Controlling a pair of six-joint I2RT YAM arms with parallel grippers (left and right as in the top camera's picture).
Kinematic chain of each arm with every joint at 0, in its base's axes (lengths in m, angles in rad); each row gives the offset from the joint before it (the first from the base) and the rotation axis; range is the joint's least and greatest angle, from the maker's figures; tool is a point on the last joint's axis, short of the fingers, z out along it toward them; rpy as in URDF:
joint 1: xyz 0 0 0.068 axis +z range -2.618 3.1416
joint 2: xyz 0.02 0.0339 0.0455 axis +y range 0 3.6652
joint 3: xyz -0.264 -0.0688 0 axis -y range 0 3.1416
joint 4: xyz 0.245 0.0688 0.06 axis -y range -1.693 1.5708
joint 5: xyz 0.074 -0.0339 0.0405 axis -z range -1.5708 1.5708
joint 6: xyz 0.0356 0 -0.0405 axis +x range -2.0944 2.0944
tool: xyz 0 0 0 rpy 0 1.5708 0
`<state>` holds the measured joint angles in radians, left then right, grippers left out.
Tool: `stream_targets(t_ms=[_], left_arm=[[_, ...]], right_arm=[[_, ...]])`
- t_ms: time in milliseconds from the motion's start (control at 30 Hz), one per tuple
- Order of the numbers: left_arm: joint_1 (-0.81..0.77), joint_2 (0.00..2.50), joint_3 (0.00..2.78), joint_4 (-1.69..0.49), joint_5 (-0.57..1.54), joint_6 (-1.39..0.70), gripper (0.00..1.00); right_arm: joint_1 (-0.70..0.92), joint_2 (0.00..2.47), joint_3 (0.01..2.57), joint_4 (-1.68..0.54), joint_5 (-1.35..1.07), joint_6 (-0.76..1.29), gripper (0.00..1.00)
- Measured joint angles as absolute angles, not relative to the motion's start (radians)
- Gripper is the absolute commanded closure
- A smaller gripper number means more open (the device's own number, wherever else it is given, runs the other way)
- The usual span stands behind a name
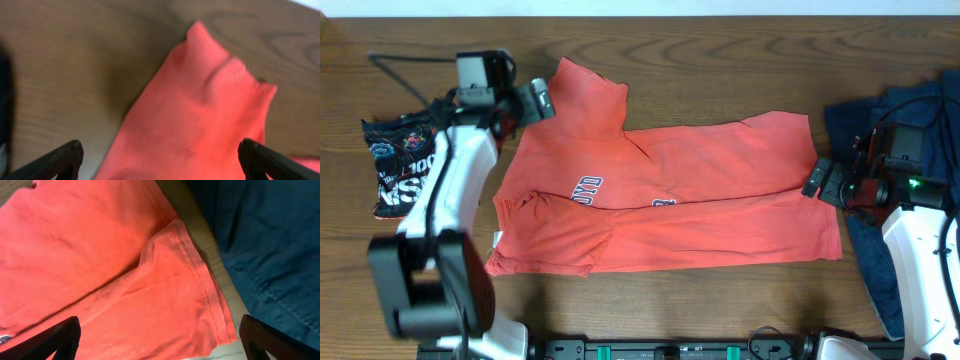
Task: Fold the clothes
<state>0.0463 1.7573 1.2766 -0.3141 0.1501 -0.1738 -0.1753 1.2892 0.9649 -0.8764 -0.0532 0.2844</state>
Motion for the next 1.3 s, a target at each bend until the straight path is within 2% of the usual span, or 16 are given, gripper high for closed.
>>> stream_targets(t_ms=[333,467,633,667,733,767,800,933,1067,1300], left_arm=[[0.044,2.03,1.295,-0.016,0.189,-0.125,0.01],[0.044,2.091,1.295,0.027,0.222,-0.12,0.1],[0.035,2.12,1.299,0.023,0.241,-0.11,0.35],[0.031,2.12,1.299,0.02,0.247,-0.106,0.47],[0.023,2.12,1.299,0.017,0.263,-0.109,0.79],[0.02,2.12,1.299,0.015,0.272,-0.107,0.9],[0.017,2.12,1.299,0.013,0.285,-0.105,0.94],[0.011,2.12,1.299,-0.011,0.32,-0.109,0.94],[0.016,2.112,1.3,-0.07,0.338,-0.139,0.94],[0.023,2.043,1.3,-0.202,0.343,-0.213,0.94]], right_arm=[[-0.175,1.289,0.965,-0.884,-0.053,0.283,0.01],[-0.175,1.29,0.965,-0.883,-0.053,0.283,0.01],[-0.175,1.29,0.965,-0.874,-0.066,0.281,0.01],[-0.175,1.29,0.965,-0.871,-0.072,0.28,0.01],[-0.175,1.293,0.965,-0.856,-0.084,0.277,0.01],[-0.175,1.298,0.965,-0.844,-0.091,0.274,0.01],[-0.175,1.306,0.965,-0.832,-0.1,0.271,0.01],[-0.173,1.368,0.965,-0.754,-0.124,0.248,0.03],[-0.168,1.476,0.965,-0.606,-0.136,0.228,0.12],[-0.157,1.699,0.967,-0.203,-0.149,0.223,0.07]])
